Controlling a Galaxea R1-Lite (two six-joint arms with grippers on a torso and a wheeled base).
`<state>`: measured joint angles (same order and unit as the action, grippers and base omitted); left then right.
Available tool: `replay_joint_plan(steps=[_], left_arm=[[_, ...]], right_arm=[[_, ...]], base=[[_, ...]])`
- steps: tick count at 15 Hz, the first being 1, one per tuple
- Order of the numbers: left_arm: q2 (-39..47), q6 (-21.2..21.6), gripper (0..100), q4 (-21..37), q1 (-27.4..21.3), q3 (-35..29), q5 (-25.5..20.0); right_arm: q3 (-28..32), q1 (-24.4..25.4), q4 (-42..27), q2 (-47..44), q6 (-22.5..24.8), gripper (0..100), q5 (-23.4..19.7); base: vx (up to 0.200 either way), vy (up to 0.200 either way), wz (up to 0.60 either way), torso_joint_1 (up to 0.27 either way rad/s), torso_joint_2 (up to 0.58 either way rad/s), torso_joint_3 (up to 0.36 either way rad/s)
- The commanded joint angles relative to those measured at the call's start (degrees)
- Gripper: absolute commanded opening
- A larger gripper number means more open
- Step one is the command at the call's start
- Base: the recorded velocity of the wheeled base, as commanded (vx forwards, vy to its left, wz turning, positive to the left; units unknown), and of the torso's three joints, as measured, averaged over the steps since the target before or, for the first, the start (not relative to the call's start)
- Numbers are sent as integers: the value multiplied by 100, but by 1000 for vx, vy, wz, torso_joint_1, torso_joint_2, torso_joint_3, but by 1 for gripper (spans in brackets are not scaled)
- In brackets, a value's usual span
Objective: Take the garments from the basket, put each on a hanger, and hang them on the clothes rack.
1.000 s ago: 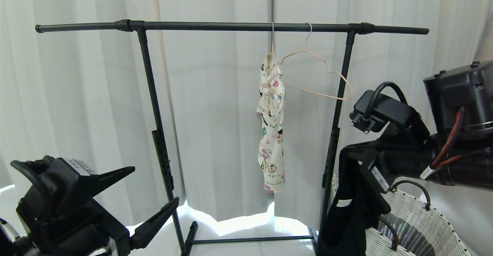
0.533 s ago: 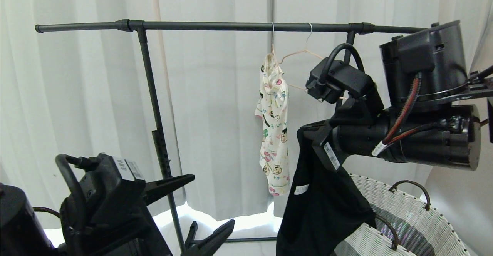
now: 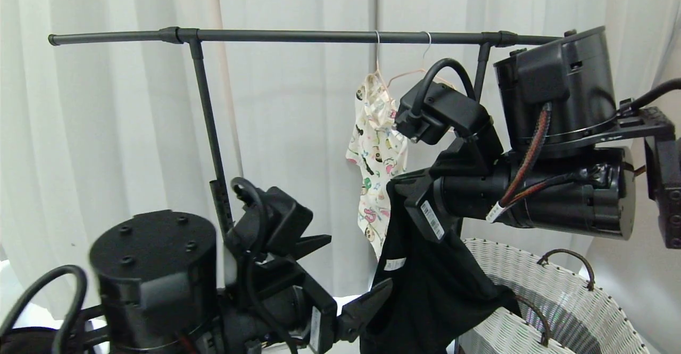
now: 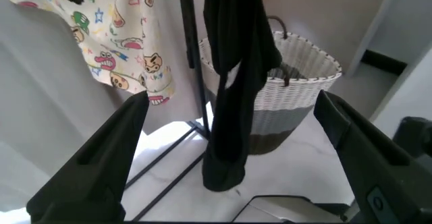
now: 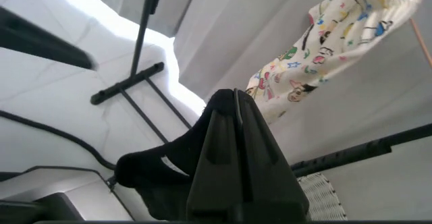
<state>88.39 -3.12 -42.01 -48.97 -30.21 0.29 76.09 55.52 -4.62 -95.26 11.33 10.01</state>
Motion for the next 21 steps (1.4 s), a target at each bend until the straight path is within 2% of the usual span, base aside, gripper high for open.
replay_joint_plan(steps=[1,5,10,11,14,16,17,18,20,21], left_arm=[[934,-4,100,0,133,-372,32],[1646,101,100,0,283,-354,50],[1866,119,100,-9,283,-337,50],[1857,119,0,-9,283,-284,50],[1839,163,0,-9,256,-161,120],[1822,171,0,-9,107,-38,823],[1760,145,0,-88,-7,138,1298],[1611,136,0,-238,-95,410,1553],[837,163,0,-246,-86,736,1597],[433,189,0,-18,10,753,1606]], right_arm=[[2,38,-4,7,1,0,1],[2,47,-13,139,-25,0,10],[2,161,-13,165,-34,0,10],[-7,170,-13,183,-34,0,10],[-16,161,-21,227,-34,0,10],[-51,161,-21,262,-87,0,19],[-51,161,-21,262,-139,0,27],[-42,170,-13,262,-192,0,27],[-33,170,5,244,-210,0,54],[-42,161,110,244,-210,0,54]], base=[[0,0,0,0,0,0],[0,0,0,0,0,0],[0,0,0,0,0,0],[0,0,0,0,0,0],[0,0,0,0,0,0],[0,0,0,0,0,0],[0,0,0,0,0,0],[0,0,0,0,0,0],[0,0,0,0,0,0],[0,0,0,0,0,0]])
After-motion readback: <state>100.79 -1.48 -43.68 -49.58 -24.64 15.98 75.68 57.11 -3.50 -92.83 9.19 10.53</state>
